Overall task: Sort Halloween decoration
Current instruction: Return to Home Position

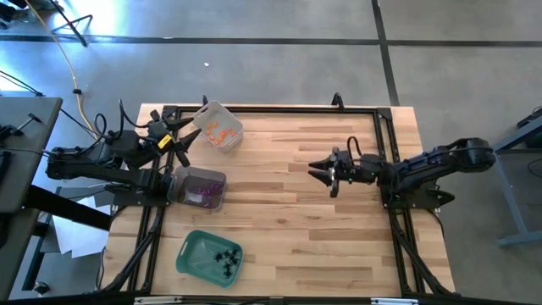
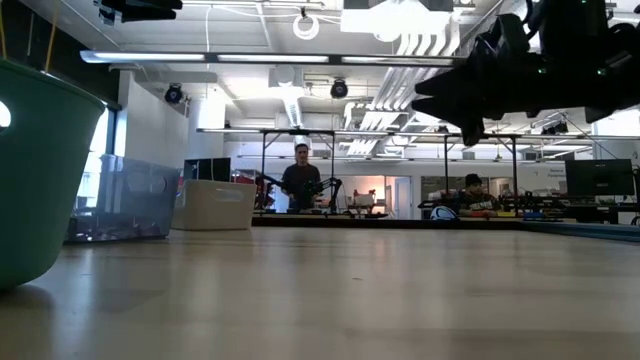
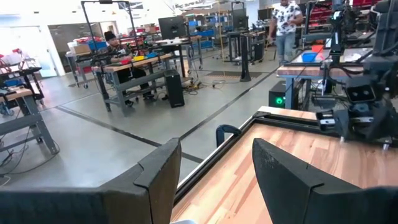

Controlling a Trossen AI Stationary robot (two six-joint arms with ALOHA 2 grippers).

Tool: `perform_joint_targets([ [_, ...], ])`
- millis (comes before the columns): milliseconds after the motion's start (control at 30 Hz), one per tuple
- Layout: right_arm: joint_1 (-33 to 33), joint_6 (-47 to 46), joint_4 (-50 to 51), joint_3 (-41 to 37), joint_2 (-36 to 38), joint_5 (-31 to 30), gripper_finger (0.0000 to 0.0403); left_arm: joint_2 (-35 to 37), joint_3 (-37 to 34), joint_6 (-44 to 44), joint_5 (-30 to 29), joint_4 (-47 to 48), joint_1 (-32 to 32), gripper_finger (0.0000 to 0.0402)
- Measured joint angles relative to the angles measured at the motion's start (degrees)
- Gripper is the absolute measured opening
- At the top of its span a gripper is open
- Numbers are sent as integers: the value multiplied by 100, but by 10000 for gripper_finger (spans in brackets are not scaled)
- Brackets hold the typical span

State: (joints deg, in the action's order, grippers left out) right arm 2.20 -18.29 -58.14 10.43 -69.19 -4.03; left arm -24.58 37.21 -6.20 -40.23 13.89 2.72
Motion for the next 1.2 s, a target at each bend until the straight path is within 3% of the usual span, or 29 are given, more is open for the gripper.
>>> perform_joint_targets([
  [233, -368, 372, 408, -188, -15, -359, 142, 0, 0, 0, 0, 0, -2, 186],
  [500, -534, 146, 210, -201, -11, -571, 142, 0, 0, 0, 0, 0, -2, 186],
  [667, -533, -1240, 666, -194, -13, -1930, 142, 2, 0, 0, 0, 0, -1, 186],
  [767, -531, -1185, 770, -194, -12, -2457, 142, 1, 0, 0, 0, 0, -2, 186],
  [1000, -536, -863, 775, -194, -11, -1974, 142, 1, 0, 0, 0, 0, -1, 186],
  [1200, -536, -1023, 856, -194, -11, -1943, 142, 0, 0, 0, 0, 0, 1, 186],
])
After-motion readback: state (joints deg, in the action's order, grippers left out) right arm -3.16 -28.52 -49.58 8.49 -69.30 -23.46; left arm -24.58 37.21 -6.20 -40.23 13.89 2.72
